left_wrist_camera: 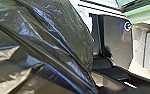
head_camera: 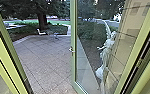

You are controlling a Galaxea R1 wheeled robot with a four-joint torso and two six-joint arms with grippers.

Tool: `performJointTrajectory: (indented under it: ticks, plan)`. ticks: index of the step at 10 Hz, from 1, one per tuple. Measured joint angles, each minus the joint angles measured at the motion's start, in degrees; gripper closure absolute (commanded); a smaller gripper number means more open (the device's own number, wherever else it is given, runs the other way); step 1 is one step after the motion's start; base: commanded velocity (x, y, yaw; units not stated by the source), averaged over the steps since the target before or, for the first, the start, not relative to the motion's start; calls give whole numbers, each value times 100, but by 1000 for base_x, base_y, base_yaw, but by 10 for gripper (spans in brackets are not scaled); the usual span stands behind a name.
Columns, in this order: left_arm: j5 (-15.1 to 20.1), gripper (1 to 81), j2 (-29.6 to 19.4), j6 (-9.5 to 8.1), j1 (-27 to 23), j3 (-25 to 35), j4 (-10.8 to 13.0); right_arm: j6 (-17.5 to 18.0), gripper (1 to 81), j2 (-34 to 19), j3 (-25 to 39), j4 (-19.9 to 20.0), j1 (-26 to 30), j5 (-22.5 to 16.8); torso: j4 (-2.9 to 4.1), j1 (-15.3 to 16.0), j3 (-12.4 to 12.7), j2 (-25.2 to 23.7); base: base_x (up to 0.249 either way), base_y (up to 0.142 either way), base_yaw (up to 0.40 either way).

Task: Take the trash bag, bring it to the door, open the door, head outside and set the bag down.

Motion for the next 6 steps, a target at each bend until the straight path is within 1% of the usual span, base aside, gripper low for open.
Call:
performJointTrajectory:
  ticks: [3,6]
  plan:
    - [-16,811,20,0,-27,-41,9,1,10,221,-473,-6,-28,4,0,0,0,0,68,0,0]
    - [-13,811,20,0,-18,-52,9,20,10,293,-551,-12,-28,17,0,0,0,0,68,0,0]
